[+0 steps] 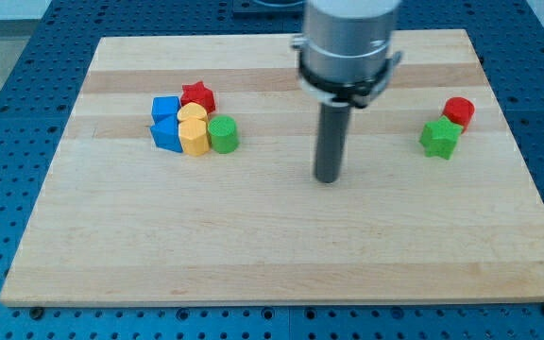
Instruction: Push the green circle into the green star
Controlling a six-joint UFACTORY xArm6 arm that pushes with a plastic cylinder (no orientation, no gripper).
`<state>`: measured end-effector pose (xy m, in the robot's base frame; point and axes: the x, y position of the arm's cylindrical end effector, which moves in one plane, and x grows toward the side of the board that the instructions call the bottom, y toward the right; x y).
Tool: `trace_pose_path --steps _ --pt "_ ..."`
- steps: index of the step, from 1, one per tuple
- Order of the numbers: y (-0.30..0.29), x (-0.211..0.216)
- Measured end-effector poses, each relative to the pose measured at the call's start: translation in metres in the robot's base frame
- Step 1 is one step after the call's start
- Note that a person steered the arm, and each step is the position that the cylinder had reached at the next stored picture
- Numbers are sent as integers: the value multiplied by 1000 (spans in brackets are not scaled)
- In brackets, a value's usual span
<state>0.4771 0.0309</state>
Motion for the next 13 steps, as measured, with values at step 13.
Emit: trace_pose_path --steps 13 --pt "-78 -121"
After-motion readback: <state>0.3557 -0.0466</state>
